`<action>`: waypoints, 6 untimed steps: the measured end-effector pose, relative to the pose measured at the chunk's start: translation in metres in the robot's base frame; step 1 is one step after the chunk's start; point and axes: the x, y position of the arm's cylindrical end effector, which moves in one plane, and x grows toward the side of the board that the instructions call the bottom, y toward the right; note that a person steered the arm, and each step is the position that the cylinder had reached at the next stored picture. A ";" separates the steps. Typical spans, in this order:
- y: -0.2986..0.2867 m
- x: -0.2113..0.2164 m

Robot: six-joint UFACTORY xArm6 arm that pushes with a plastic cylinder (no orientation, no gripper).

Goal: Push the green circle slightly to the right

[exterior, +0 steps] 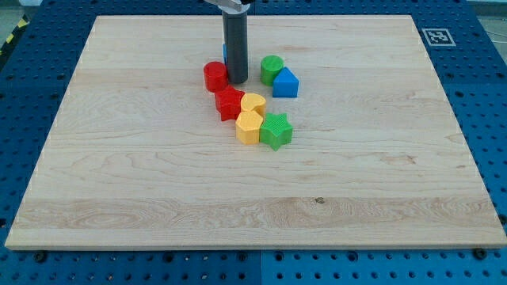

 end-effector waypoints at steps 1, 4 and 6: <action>0.000 -0.004; 0.052 -0.022; 0.047 -0.057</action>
